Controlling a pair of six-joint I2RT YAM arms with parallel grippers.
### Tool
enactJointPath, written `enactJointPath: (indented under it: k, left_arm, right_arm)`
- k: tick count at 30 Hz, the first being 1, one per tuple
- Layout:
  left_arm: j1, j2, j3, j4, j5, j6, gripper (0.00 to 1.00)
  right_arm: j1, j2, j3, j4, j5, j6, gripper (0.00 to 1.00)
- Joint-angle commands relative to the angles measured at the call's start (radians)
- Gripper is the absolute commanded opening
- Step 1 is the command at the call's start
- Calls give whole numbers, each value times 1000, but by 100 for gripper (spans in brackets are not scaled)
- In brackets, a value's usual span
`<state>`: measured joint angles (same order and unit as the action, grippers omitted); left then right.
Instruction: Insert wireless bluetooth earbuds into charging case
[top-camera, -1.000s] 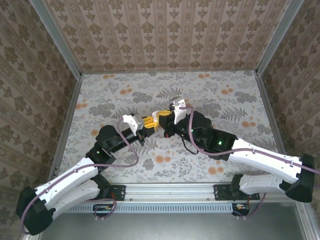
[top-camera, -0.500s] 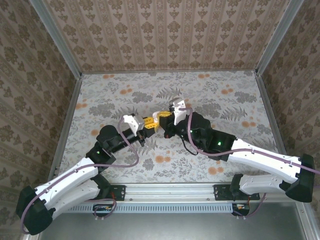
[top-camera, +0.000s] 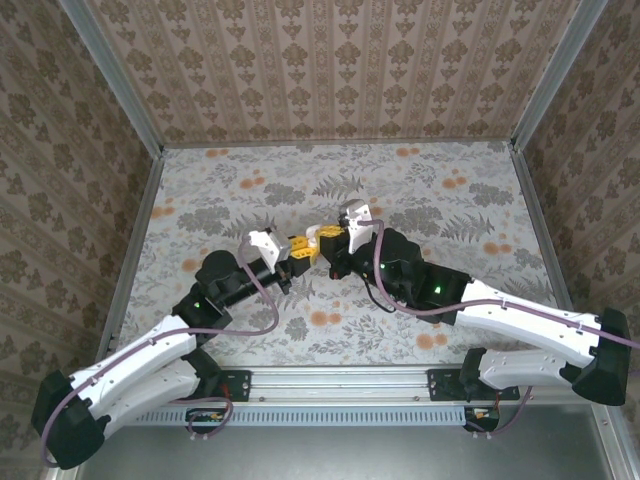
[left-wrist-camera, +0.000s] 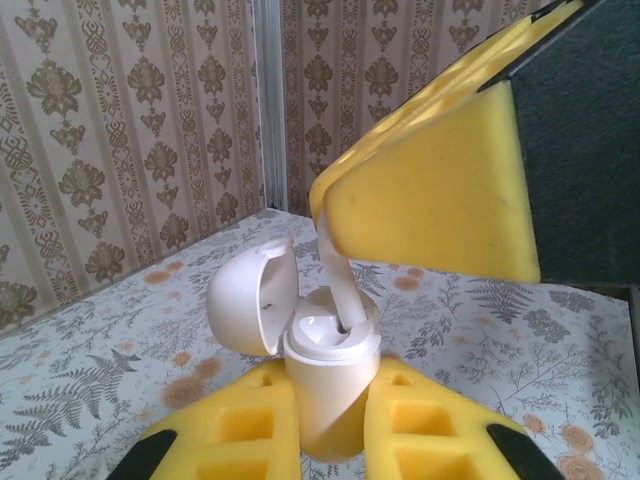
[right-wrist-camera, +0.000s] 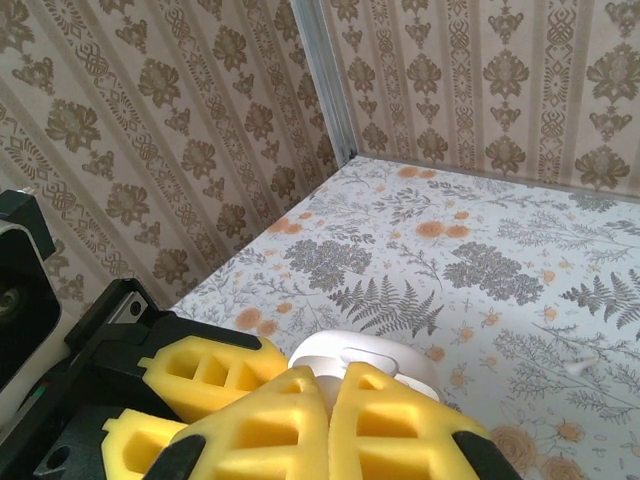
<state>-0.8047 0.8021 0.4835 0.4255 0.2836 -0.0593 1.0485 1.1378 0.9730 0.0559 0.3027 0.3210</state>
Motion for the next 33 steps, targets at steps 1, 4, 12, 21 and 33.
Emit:
enactJointPath:
  k: [1,4,12,21,33]
  left_arm:
    - [0,-3,35,53,-41,-23,0]
    - [0,8,44,45,-53,-27,0]
    - [1,28,69,29,-104,-64,0]
    - [1,30,73,38,-109,-82,0]
    - [1,35,63,39,-96,-84,0]
  right_arm:
    - [14,-10,-26,-34,-13,16,3]
    - [22,-5,-23,-42,-8,9,2]
    - [31,8,-20,-63,47,38,2]
    - [33,51,5,-60,33,77,2]
    - [31,110,170,-264,51,129,17]
